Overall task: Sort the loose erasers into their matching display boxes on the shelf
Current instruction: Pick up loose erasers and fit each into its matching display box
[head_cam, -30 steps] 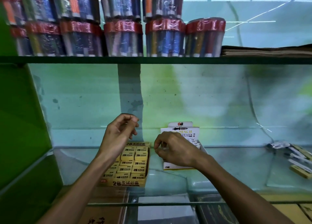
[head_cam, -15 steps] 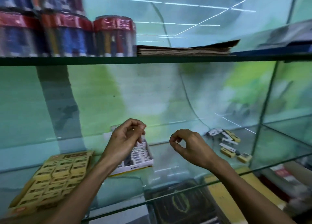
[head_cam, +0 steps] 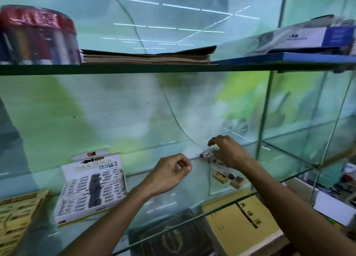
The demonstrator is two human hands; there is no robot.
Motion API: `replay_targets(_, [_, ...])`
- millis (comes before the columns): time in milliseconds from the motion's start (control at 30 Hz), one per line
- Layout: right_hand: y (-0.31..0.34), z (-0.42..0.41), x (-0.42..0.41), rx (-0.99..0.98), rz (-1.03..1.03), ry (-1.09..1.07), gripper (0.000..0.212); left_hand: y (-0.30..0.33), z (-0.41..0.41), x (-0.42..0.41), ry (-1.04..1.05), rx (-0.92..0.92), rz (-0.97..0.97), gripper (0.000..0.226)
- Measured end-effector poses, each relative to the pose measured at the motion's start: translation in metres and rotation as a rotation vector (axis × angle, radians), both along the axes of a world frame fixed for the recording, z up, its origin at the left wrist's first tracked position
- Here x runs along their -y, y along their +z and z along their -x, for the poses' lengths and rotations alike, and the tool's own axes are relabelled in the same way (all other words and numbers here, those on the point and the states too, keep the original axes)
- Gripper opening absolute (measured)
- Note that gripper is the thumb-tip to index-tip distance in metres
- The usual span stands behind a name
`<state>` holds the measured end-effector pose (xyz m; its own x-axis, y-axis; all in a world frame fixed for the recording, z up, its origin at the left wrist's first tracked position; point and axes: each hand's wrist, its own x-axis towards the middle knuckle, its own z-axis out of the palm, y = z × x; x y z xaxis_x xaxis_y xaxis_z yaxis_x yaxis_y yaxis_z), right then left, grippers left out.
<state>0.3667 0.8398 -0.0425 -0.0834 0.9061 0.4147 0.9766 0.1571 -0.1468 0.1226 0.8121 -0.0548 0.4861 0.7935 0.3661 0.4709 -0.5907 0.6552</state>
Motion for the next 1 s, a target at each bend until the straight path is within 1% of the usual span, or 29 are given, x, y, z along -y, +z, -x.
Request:
replay_targets(133, [0.0, -0.005, -0.011, 0.125, 0.103, -0.022, 0.037, -0.004, -0.013, -0.002, -0.019, -0.071, 0.029, 0.008])
replay_targets(267, [-0.002, -0.006, -0.02, 0.199, 0.08, -0.002, 0.027, -0.006, -0.017, -0.004, -0.016, -0.088, 0.032, 0.007])
replay_targets(333, [-0.003, -0.008, -0.021, 0.202, 0.083, 0.022, 0.025, -0.005, -0.016, -0.006, -0.007, -0.076, 0.027, 0.007])
replay_targets(367, [-0.002, -0.009, -0.02, 0.173, 0.079, 0.042, 0.024, -0.005, -0.014, -0.006, 0.0, -0.068, 0.022, 0.006])
replay_targets(433, [-0.001, -0.01, -0.017, 0.034, 0.052, 0.104, 0.023, -0.003, -0.009, -0.007, 0.022, -0.033, 0.013, 0.005])
replay_targets(533, [0.001, -0.002, -0.006, -0.255, -0.036, 0.186, 0.017, 0.003, -0.001, -0.008, 0.074, 0.081, 0.033, 0.004])
replay_targets(633, [0.004, 0.018, 0.011, -0.59, -0.046, 0.243, 0.018, 0.01, 0.004, -0.008, 0.125, 0.236, 0.065, 0.009])
replay_targets(667, [0.005, 0.026, 0.015, -0.655, -0.052, 0.258, 0.019, 0.013, 0.006, -0.007, 0.13, 0.288, 0.085, 0.011])
replay_targets(833, [0.01, 0.07, 0.034, -0.726, -0.131, 0.346, 0.021, 0.024, 0.011, 0.004, 0.122, 0.511, 0.186, 0.02])
replay_targets(933, [0.012, 0.097, 0.044, -0.7, -0.173, 0.419, 0.022, 0.027, 0.021, 0.01, 0.137, 0.666, 0.206, 0.016])
replay_targets(1000, [0.017, 0.11, 0.05, -0.781, -0.121, 0.46, 0.021, 0.028, 0.034, 0.013, 0.119, 0.763, 0.217, 0.012])
